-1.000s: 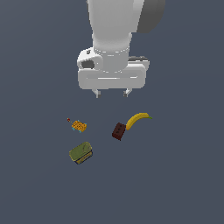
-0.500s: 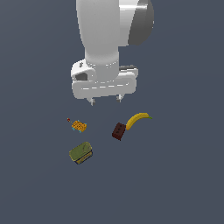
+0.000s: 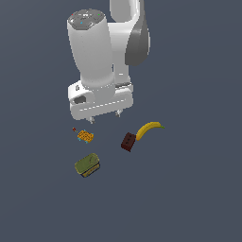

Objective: Pick up a designated object from a clutter of objects.

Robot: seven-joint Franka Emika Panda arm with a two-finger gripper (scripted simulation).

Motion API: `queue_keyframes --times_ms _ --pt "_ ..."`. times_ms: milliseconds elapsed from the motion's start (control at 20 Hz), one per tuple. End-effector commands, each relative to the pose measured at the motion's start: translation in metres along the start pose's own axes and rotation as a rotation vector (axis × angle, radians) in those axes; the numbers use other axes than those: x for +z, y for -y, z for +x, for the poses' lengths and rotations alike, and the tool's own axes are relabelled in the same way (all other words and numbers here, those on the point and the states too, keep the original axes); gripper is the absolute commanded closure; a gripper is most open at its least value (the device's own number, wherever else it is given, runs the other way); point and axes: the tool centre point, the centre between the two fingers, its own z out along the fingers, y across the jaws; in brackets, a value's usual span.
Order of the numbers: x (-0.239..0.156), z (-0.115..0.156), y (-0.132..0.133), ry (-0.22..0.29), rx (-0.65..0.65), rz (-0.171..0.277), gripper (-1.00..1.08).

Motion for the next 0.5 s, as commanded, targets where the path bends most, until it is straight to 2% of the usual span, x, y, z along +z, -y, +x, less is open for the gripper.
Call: queue_keyframes --times_ms 0,450 --pt "0.011 -0.004 -0.009 0.0 -0.045 0.001 -0.92" --pt "0.049 -0.02 -0.04 0.0 -0.203 0.003 -0.92"
